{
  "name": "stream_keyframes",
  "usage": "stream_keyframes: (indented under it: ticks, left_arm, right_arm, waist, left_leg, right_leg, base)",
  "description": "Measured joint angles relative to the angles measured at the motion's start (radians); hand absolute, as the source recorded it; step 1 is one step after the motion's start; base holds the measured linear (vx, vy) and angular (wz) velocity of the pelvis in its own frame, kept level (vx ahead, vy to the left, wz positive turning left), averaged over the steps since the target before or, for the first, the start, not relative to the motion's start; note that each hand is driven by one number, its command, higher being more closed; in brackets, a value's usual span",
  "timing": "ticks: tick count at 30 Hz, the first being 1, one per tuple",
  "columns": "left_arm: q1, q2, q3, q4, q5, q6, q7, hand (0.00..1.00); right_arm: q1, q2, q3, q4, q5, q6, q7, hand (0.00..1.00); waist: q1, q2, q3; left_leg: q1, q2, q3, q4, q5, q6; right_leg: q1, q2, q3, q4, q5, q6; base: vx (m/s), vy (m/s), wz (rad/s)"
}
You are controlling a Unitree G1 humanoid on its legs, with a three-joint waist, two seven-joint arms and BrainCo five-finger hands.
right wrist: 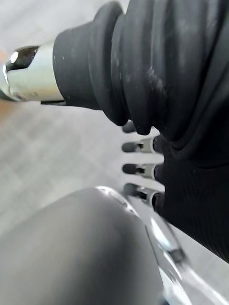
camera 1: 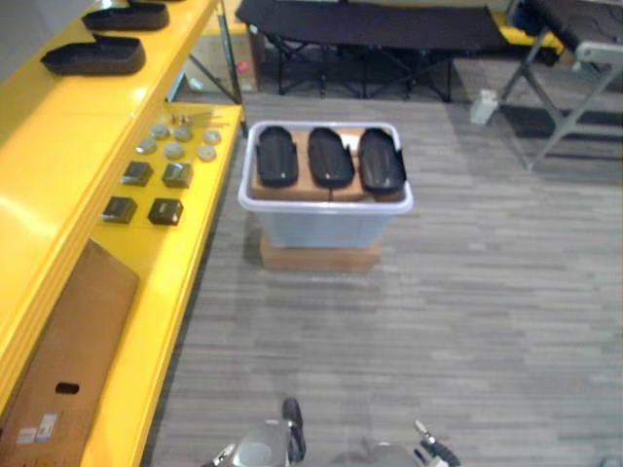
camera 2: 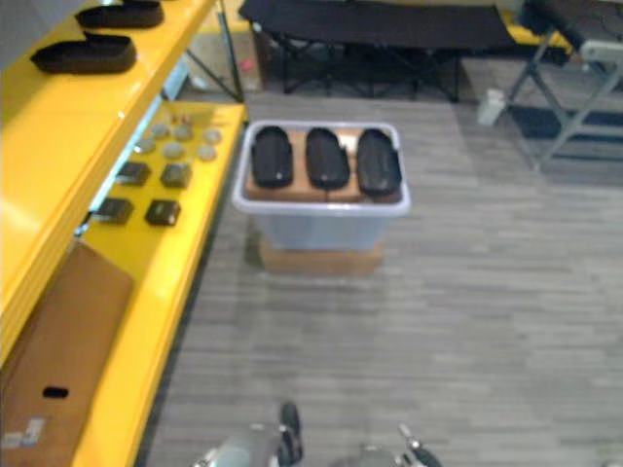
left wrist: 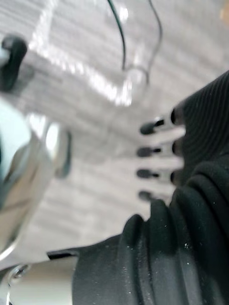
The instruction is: Walk over and take plastic housings, then place them on the shelf
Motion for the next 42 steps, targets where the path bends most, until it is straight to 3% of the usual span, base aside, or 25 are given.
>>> stream_keyframes:
  ticks: [3,5,6,8,9,10,13,16,17,19,22,23,24,25,27,32,34,36,38,40,42]
  left_arm:
    - [-0.044,0.001,-0.009,-0.009,0.0,-0.002,-0.007,0.0]
    - [-0.074,0.004,-0.03,-0.008,-0.001,-0.006,-0.008,0.0]
    - [-0.087,0.006,-0.029,-0.007,-0.01,-0.009,-0.009,0.0]
    - [-0.088,0.008,-0.03,-0.008,-0.012,-0.021,-0.01,0.0]
    - [-0.089,0.014,-0.03,-0.013,-0.012,-0.036,-0.017,0.0]
    - [-0.094,0.01,-0.031,-0.008,-0.013,-0.047,-0.022,0.0]
    - [-0.089,-0.064,-0.038,-0.006,-0.024,-0.047,-0.027,0.0]
    - [-0.097,-0.082,-0.027,-0.009,-0.041,-0.052,-0.021,0.0]
    - [-0.104,-0.081,-0.026,-0.009,-0.046,-0.065,0.006,0.0]
    - [-0.107,-0.079,-0.026,-0.009,-0.052,-0.066,0.019,0.0]
    - [-0.107,-0.082,-0.027,-0.009,-0.059,-0.059,0.023,0.0]
    - [-0.108,-0.084,-0.025,-0.01,-0.059,-0.049,0.022,0.0]
    - [-0.109,-0.085,-0.022,-0.012,-0.06,-0.043,0.021,0.0]
    - [-0.108,-0.077,0.006,-0.01,-0.06,-0.041,0.023,0.0]
    - [-0.107,-0.071,0.026,-0.013,-0.059,-0.04,0.019,0.0]
    - [-0.108,-0.057,0.059,-0.031,-0.056,-0.035,0.031,0.0]
    - [-0.108,-0.057,0.037,-0.03,-0.051,-0.036,0.037,0.0]
    - [-0.107,-0.056,0.008,-0.03,-0.049,-0.041,0.044,0.0]
    - [-0.102,-0.043,-0.029,-0.033,-0.049,-0.044,0.044,0.0]
    - [-0.095,-0.029,-0.05,-0.046,-0.049,-0.05,0.045,0.0]
    - [-0.106,-0.01,-0.083,-0.046,-0.047,-0.046,0.045,0.0]
  right_arm:
    - [-0.003,0.003,0.048,-0.013,0.019,-0.033,-0.004,0.0]
    - [-0.009,0.008,0.054,-0.022,0.02,-0.046,-0.015,0.0]
    - [-0.008,0.01,0.067,-0.022,0.018,-0.042,-0.027,0.0]
    - [-0.001,0.011,0.074,-0.021,0.018,-0.037,-0.045,0.0]
    - [0.009,0.012,0.095,-0.017,0.016,-0.023,-0.056,0.0]
    - [0.009,-0.001,0.099,-0.008,0.02,-0.007,-0.065,0.0]
    - [0.006,-0.05,0.106,0.0,0.011,0.043,-0.115,0.0]
    - [0.012,-0.055,0.064,0.033,-0.025,0.079,-0.15,0.0]
    - [0.03,-0.058,0.029,0.062,-0.064,0.099,-0.158,0.0]
    - [0.053,-0.057,0.002,0.071,-0.086,0.11,-0.166,0.0]
    - [0.06,-0.046,-0.05,0.074,-0.099,0.113,-0.175,0.0]
    - [0.06,-0.041,-0.067,0.073,-0.099,0.112,-0.175,0.0]
    - [0.067,-0.036,-0.084,0.073,-0.101,0.112,-0.174,0.0]
    - [0.067,-0.022,-0.086,0.065,-0.11,0.11,-0.171,0.0]
    - [0.057,-0.002,-0.083,0.055,-0.136,0.096,-0.172,0.0]
    - [0.016,-0.002,-0.013,0.003,-0.207,-0.016,-0.19,0.0]
    - [-0.005,-0.002,0.084,-0.032,-0.313,-0.075,-0.147,0.0]
    - [-0.024,-0.011,0.191,-0.058,-0.376,-0.126,-0.093,0.0]
    - [-0.032,-0.006,0.334,-0.112,-0.426,-0.177,-0.053,0.0]
    - [-0.033,-0.022,0.54,-0.235,-0.518,-0.218,0.023,0.0]
    - [-0.072,-0.095,0.846,-0.447,-0.575,-0.241,0.186,0.0]
  waist:
    - [-0.012,0.011,-0.004]
    - [-0.024,0.018,-0.007]
    - [-0.025,0.016,-0.008]
    - [-0.027,0.003,-0.015]
    - [-0.03,-0.02,-0.03]
    - [-0.031,-0.017,-0.036]
    - [-0.044,0.076,-0.067]
    - [-0.049,0.08,-0.066]
    - [-0.047,0.086,-0.058]
    - [-0.049,0.088,-0.057]
    - [-0.048,0.084,-0.054]
    - [-0.049,0.082,-0.052]
    - [-0.049,0.078,-0.05]
    - [-0.039,0.051,-0.047]
    - [-0.035,0.031,-0.044]
    - [-0.003,0.006,-0.032]
    - [-0.007,0.004,-0.031]
    - [-0.007,0.01,-0.036]
    - [-0.01,0.011,-0.051]
    - [-0.007,-0.008,-0.061]
    - [0.007,-0.022,-0.076]
  left_leg:
    - [0.043,0.029,-0.03,-0.024,-0.013,-0.022]
    - [0.052,0.056,-0.045,-0.03,-0.029,-0.047]
    - [0.081,0.074,-0.043,-0.026,-0.05,-0.078]
    - [0.114,0.084,-0.044,-0.019,-0.081,-0.11]
    - [0.118,0.085,-0.057,0.018,-0.125,-0.128]
    - [0.119,0.119,-0.065,0.083,-0.179,-0.148]
    - [0.095,0.232,-0.056,0.206,-0.218,-0.203]
    - [-0.031,0.305,-0.08,0.524,-0.174,-0.221]
    - [-0.083,0.35,-0.076,0.716,-0.173,-0.223]
    - [-0.113,0.359,-0.045,0.765,-0.178,-0.214]
    - [-0.133,0.3,0.005,0.536,-0.182,-0.207]
    - [-0.13,0.258,0.005,0.385,-0.167,-0.206]
    - [-0.118,0.208,0.001,0.214,-0.064,-0.158]
    - [-0.073,0.163,0.019,0.121,-0.023,-0.136]
    - [-0.073,0.124,0.021,0.086,-0.009,-0.118]
    - [-0.058,0.067,0.022,0.062,-0.034,-0.079]
    - [-0.039,0.029,0.001,0.049,-0.057,-0.057]
    - [-0.021,0.014,-0.014,0.015,-0.051,-0.049]
    - [-0.016,0.008,-0.046,-0.007,-0.037,-0.037]
    - [-0.014,0.004,-0.073,-0.028,-0.026,-0.03]
    - [-0.044,0.024,-0.109,-0.025,-0.022,-0.024]
  right_leg:
    - [-0.06,0.042,-0.032,-0.268,-0.013,-0.008]
    - [-0.111,0.055,-0.024,-0.435,0.051,-0.005]
    - [-0.129,0.065,-0.004,-0.53,0.145,-0.007]
    - [-0.129,0.065,0.019,-0.546,0.228,-0.016]
    - [-0.118,0.063,0.026,-0.541,0.266,-0.03]
    - [-0.111,0.087,0.034,-0.511,0.293,-0.065]
    - [-0.098,0.18,0.005,-0.476,0.205,-0.104]
    - [-0.039,0.214,-0.003,-0.49,0.17,-0.133]
    - [0.053,0.234,-0.005,-0.531,0.159,-0.143]
    - [0.115,0.236,-0.001,-0.576,0.159,-0.142]
    - [0.161,0.218,0.017,-0.631,0.168,-0.128]
    - [0.166,0.205,0.017,-0.642,0.17,-0.118]
    - [0.169,0.189,0.019,-0.65,0.171,-0.099]
    - [0.18,0.16,0.03,-0.668,0.177,-0.075]
    - [0.18,0.132,0.017,-0.704,0.19,-0.049]
    - [0.188,0.08,0.004,-0.702,0.173,-0.012]
    - [0.174,0.032,-0.019,-0.6,0.109,0.013]
    - [0.141,0.008,-0.038,-0.51,0.096,0.015]
    - [0.118,-0.001,-0.073,-0.45,0.106,0.012]
    - [0.121,0.009,-0.083,-0.452,0.125,0.01]
    - [0.134,0.04,-0.1,-0.51,0.19,0.006]
  base:
    - [0.26,-0.041,0.3]
    - [0.29,-0.132,0.22]
    - [0.27,-0.171,0.03]
    - [0.29,-0.232,0.09]
    - [0.41,-0.409,0.15]
    - [0.35,-0.359,0.11]
    - [0.37,-0.317,0.02]
    - [0.3,-0.24,-0.01]
    - [0.29,-0.164,-0.1]
    - [0.3,-0.105,-0.16]
    - [0.17,0.023,-0.18]
    - [0.2,0.14,-0.04]
    - [0.26,0.176,-0.02]
    - [0.21,0.143,0.02]
    - [0.22,0.146,0.12]
    - [0.14,0.107,0.08]
    - [0.1,0.104,0.3]
    - [0.13,0.127,0.31]
    - [0.16,0.08,0.47]
    - [0.16,0.018,0.48]
    - [0.2,-0.004,0.42]
